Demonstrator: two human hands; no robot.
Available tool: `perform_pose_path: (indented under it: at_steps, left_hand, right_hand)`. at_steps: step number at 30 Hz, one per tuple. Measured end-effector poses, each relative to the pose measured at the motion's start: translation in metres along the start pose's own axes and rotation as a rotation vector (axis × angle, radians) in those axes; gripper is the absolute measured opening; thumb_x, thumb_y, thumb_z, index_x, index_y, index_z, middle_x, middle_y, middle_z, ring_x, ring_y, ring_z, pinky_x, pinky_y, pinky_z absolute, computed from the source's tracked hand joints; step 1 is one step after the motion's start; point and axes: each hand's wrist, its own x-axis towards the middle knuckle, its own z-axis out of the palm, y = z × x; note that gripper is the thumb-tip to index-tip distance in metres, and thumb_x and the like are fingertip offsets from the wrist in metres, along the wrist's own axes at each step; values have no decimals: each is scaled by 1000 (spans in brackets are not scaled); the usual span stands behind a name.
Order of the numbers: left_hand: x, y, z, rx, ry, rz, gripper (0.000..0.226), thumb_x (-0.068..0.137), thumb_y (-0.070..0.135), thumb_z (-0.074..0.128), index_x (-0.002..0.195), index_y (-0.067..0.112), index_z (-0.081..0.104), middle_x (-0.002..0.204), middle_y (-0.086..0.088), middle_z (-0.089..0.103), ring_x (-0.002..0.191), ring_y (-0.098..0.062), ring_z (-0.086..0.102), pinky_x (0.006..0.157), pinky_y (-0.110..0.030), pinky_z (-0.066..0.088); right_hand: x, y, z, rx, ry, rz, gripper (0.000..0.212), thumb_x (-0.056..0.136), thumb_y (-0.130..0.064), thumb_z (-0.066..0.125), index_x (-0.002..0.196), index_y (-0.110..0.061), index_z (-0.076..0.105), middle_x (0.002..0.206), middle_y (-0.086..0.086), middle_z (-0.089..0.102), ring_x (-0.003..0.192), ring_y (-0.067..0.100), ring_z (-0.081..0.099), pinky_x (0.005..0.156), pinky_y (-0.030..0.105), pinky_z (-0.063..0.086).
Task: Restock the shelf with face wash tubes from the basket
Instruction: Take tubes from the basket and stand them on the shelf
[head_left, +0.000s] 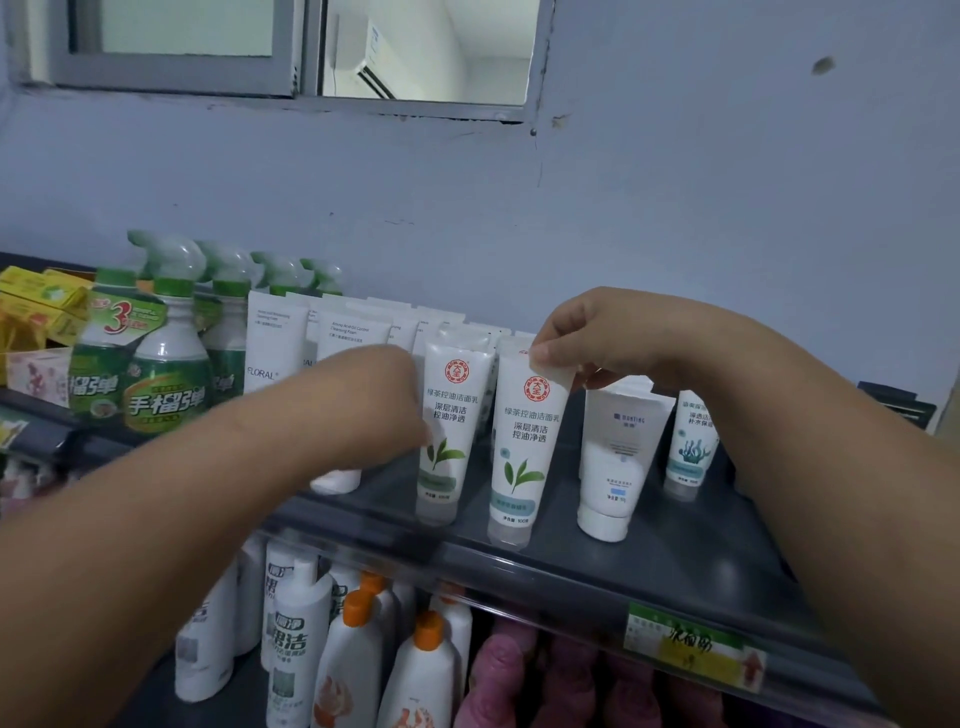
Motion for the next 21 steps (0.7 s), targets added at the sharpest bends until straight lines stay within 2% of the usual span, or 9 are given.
perform_pose_path:
  at_steps: [2, 4, 6, 10, 12, 16, 19, 21]
  left_hand:
    - [2, 4, -18, -57, -4, 37, 15, 89, 24, 61, 86, 11, 67, 75, -3, 71, 66, -17, 67, 61, -27, 53]
    - [12, 7, -37, -76, 42, 82, 16, 91, 25, 60, 79, 15, 64, 69, 0, 68, 56, -13, 62, 53, -22, 45]
    - [28, 9, -51, -81, 103, 128, 15, 91, 24, 60, 78, 17, 64, 73, -1, 68, 57, -14, 60, 51, -20, 41]
    - [67, 11, -62, -32, 172, 217, 8, 88, 23, 63, 87, 18, 69, 83, -3, 69, 73, -22, 63, 53, -19, 39]
    - [86, 13, -62, 15, 165, 253, 10, 87, 22, 64, 93, 18, 71, 85, 0, 67, 76, -20, 60, 58, -22, 41]
    - [124, 16, -58, 175, 129, 300, 22, 89, 22, 62, 109, 15, 70, 110, -1, 68, 101, -23, 61, 85, -29, 48]
    - [150, 21, -53, 317, 47, 314, 28, 91, 23, 60, 115, 12, 67, 117, -3, 66, 107, -23, 60, 92, -31, 47]
    - [167, 25, -51, 396, -17, 306, 30, 92, 23, 59, 118, 11, 66, 119, -5, 64, 102, -21, 59, 92, -31, 46]
  right_hand:
    - [2, -1, -4, 38, 54, 5, 22, 92, -28, 63, 98, -8, 69, 79, 1, 69, 70, 15, 58, 77, 33, 51]
    - [6, -1, -7, 66, 110, 0, 20, 93, -26, 62, 96, -8, 69, 83, 2, 72, 70, 15, 62, 77, 34, 52]
    - [11, -2, -8, 72, 156, 3, 15, 93, -24, 62, 93, -10, 68, 87, 5, 74, 73, 16, 66, 76, 33, 53]
    - [22, -5, -9, 17, 223, 21, 11, 92, -19, 62, 92, -10, 68, 87, 5, 73, 72, 14, 67, 70, 29, 51]
    - [29, -6, -8, -26, 238, 33, 11, 91, -18, 63, 93, -9, 68, 86, 5, 71, 70, 13, 65, 70, 29, 52]
    - [47, -11, -9, -202, 259, 44, 9, 89, -18, 66, 94, -12, 70, 90, 1, 67, 81, 15, 61, 75, 29, 49]
    - [61, -12, -10, -352, 240, 71, 17, 90, -21, 64, 106, -17, 69, 110, -2, 65, 101, 17, 60, 83, 26, 44]
    - [70, -11, -10, -420, 204, 101, 25, 92, -21, 63, 115, -17, 67, 118, -2, 64, 108, 17, 59, 86, 25, 43]
